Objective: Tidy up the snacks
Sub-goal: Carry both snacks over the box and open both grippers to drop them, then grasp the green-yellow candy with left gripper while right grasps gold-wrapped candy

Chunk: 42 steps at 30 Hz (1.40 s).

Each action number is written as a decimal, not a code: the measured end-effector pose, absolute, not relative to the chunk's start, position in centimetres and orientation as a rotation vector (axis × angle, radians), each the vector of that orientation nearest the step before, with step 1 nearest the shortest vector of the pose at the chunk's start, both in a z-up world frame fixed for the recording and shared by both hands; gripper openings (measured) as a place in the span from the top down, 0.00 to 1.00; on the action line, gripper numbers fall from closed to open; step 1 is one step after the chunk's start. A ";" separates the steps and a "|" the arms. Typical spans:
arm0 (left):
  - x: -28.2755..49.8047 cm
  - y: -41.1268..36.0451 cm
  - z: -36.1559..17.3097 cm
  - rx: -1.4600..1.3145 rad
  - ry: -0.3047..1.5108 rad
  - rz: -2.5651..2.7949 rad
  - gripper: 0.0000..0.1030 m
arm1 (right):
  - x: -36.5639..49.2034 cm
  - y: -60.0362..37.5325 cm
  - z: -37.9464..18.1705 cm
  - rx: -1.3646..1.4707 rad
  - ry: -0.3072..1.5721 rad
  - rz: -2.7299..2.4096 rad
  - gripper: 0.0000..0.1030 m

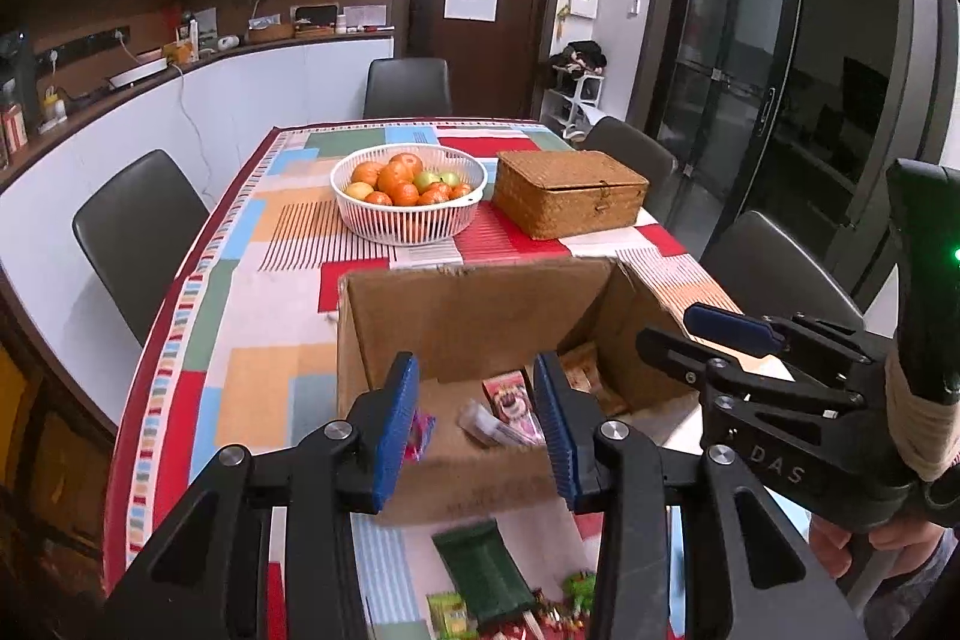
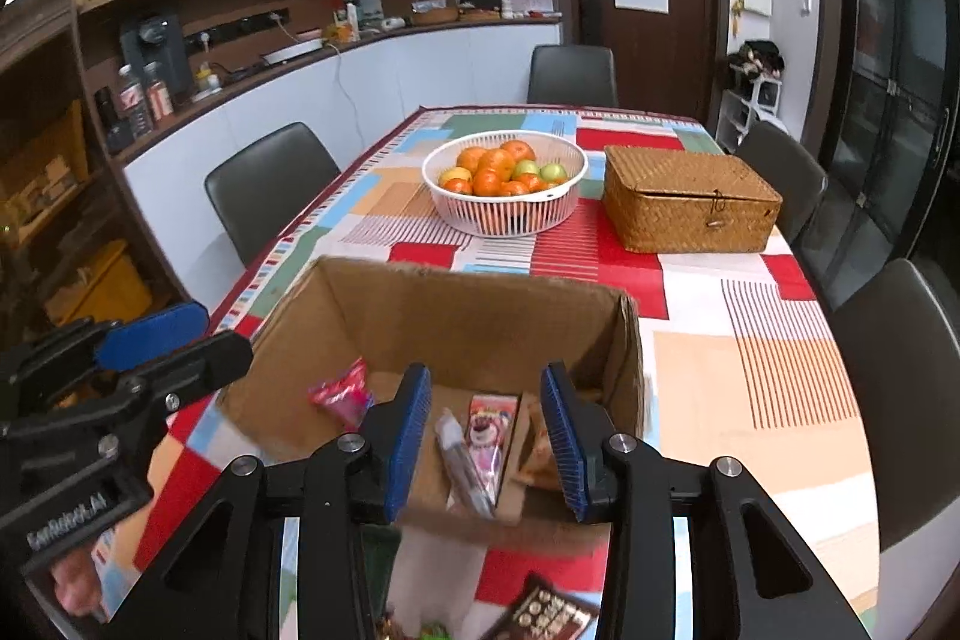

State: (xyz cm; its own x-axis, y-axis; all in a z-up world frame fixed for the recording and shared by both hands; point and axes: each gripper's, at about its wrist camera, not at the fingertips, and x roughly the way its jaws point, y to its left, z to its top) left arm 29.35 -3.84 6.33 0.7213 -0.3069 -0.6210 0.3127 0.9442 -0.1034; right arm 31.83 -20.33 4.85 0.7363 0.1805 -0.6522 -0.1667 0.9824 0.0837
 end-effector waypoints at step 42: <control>18.3 -1.9 -6.6 0.028 0.958 -0.350 0.58 | 19.6 -18.3 -7.9 0.049 1.021 0.307 0.61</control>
State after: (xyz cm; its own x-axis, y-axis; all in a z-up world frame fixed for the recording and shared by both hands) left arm 18.28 -1.92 -6.62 0.5237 -0.2798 -0.8047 0.3043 0.9437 -0.1301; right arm 19.59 -18.26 -7.95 0.4836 0.2745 -0.8311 -0.2291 0.9562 0.1825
